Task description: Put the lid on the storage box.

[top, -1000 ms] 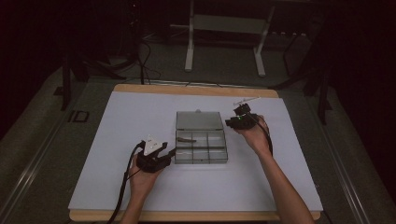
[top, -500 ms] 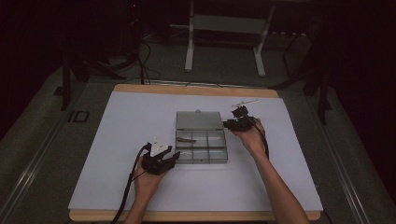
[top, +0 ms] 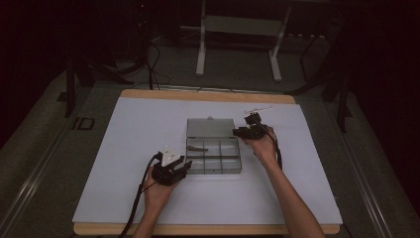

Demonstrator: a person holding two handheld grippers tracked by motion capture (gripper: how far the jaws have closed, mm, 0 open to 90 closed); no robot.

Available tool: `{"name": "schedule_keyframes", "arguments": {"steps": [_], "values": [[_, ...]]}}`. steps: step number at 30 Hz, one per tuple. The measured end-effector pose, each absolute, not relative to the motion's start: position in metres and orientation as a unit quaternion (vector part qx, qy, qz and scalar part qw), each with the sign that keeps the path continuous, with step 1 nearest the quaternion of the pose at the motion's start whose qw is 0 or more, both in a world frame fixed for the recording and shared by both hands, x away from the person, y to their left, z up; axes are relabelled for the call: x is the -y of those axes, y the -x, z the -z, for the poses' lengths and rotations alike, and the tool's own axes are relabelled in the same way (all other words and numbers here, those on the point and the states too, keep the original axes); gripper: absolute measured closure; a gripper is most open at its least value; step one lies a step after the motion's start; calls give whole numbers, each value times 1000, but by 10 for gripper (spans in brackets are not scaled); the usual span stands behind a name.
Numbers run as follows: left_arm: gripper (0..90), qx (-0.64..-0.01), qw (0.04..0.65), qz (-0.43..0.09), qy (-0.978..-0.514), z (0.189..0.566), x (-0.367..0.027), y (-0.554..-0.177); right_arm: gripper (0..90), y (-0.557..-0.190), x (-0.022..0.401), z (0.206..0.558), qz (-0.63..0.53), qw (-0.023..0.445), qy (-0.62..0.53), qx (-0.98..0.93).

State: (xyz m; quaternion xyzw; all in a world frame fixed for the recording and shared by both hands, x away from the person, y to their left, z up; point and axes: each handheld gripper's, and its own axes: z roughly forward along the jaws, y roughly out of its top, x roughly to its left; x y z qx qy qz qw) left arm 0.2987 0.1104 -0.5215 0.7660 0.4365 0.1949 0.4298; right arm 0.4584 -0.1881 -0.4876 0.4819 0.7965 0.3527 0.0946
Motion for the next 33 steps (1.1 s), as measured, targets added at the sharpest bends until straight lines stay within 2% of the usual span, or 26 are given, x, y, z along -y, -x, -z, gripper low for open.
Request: {"name": "schedule_keyframes", "arguments": {"steps": [4, 26, 33], "values": [[635, -438, 430, -194, -766, 523, -109, -300, 565, -461, 187, 491, -356, 86, -488, -792], [660, -436, 425, -203, -767, 523, -106, -299, 479, -476, 182, 500, -356, 22, -510, -783], [661, -437, 425, -204, -766, 523, -106, -299, 400, -479, 184, 502, -350, 12, -522, -778]]}}
